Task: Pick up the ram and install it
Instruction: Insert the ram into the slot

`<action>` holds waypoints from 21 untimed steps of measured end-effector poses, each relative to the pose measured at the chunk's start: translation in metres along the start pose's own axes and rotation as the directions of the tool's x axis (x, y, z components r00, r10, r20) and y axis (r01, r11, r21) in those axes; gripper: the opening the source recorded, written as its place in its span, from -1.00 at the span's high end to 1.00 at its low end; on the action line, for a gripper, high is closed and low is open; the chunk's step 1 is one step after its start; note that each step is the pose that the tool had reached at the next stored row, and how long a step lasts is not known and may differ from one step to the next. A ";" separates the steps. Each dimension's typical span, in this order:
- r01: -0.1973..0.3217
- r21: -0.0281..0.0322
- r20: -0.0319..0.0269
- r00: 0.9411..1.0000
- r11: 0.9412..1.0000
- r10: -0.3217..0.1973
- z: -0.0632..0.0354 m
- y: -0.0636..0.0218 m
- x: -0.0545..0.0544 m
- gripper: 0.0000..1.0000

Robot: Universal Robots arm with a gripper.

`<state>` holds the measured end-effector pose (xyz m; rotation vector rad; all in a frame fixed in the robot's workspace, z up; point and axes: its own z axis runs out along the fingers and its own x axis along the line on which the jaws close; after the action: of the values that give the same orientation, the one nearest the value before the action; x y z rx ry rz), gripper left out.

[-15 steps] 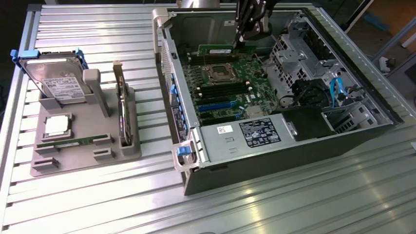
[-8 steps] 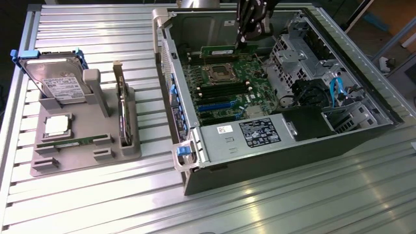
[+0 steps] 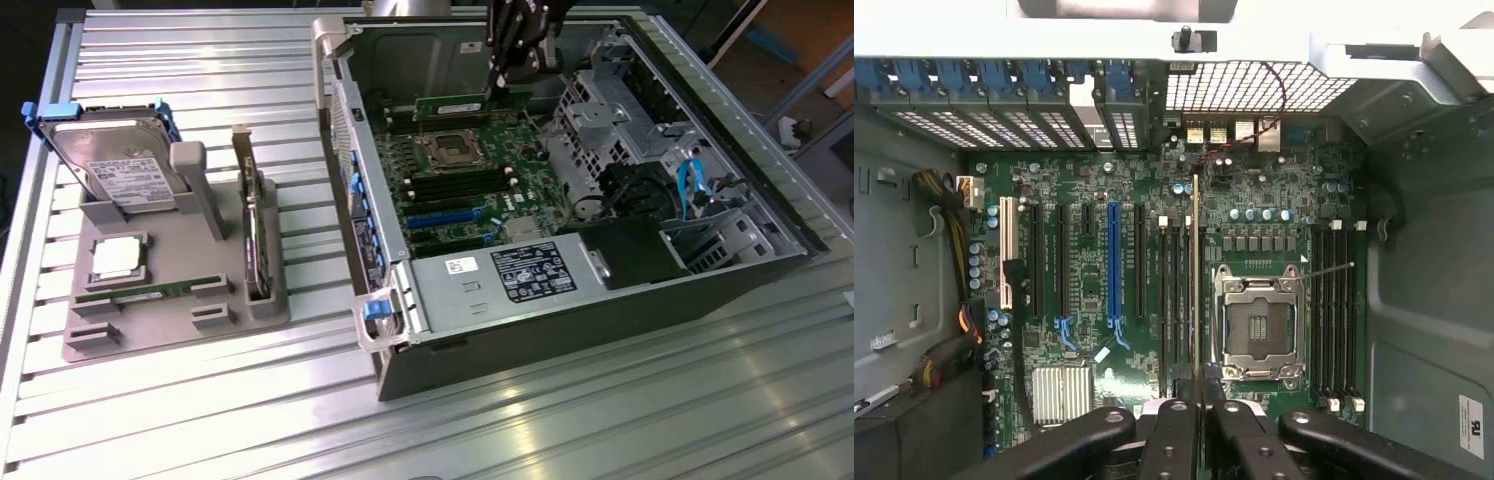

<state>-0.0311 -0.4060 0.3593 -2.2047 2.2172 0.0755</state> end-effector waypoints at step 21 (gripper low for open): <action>0.000 0.000 0.000 1.000 1.000 0.000 0.0210 -0.0011 0.001 0.76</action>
<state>-0.0305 -0.4060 0.3382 -2.2048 2.2173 0.0754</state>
